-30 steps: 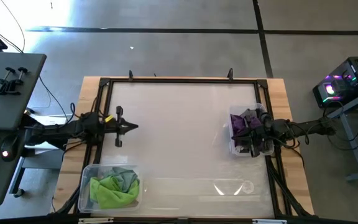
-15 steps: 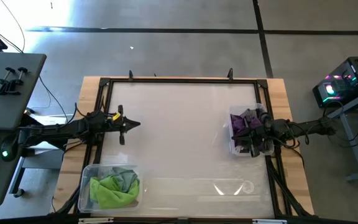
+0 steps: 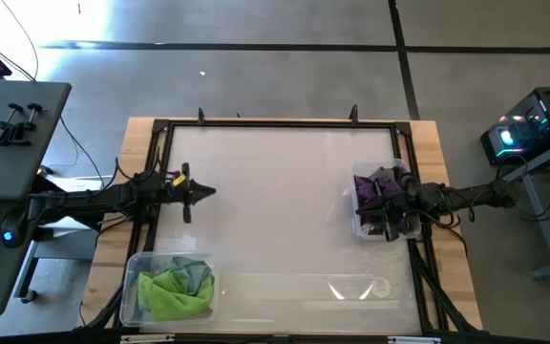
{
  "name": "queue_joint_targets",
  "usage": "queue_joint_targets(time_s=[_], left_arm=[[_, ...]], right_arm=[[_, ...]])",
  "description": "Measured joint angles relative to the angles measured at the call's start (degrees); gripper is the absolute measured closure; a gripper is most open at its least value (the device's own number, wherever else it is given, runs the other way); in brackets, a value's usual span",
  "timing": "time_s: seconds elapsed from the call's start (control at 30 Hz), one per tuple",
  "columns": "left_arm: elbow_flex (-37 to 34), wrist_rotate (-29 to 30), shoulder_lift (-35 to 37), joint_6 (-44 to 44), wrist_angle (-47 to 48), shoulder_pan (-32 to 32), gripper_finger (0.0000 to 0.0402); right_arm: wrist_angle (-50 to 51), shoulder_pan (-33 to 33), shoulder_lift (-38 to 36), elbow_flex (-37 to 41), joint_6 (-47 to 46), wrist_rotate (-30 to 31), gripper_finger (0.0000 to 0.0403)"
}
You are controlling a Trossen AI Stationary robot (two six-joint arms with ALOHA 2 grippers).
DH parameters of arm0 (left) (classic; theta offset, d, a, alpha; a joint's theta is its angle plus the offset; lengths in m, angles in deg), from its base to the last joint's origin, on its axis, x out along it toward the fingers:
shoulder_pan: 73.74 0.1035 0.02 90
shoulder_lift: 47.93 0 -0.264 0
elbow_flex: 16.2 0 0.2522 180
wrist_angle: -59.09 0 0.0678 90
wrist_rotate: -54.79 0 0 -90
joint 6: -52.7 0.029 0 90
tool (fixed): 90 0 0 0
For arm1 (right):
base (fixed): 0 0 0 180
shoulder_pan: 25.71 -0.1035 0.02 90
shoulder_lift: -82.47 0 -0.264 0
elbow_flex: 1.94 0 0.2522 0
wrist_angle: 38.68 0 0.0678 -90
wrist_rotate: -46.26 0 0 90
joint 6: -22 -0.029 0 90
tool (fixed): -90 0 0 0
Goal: Sort microfiber towel by color & place in baskets
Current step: Return to Home Position
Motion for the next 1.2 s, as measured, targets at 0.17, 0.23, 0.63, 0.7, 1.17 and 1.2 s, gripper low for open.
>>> queue_joint_targets(time_s=[0.17,0.23,0.63,0.7,1.17,1.2], left_arm=[[0.0,-0.01,2.46,-4.19,0.02,-1.43,0.0401],[0.0,-0.02,4.61,-3.11,0.01,-2.54,0.0401],[0.0,-0.06,11.43,2.7,0.04,-8.87,0.0401],[0.0,-0.06,11.43,3.8,0.04,-9.25,0.0401],[0.0,-0.04,11.26,4.28,0.02,-9.95,0.0401],[0.0,-0.04,11.26,4.28,0.02,-9.95,0.0401]], right_arm=[[0.0,-0.01,0.0,0.0,0.0,-0.01,0.0398],[0.02,0.0,0.0,0.0,0.0,-0.01,0.0398],[0.02,0.0,0.02,0.0,0.0,-0.02,0.0398],[0.02,0.0,0.02,0.0,0.0,-0.01,0.0398],[0.0,-0.02,0.0,0.0,0.0,0.0,0.0398],[0.01,-0.01,0.0,0.0,0.0,0.0,0.0398]])
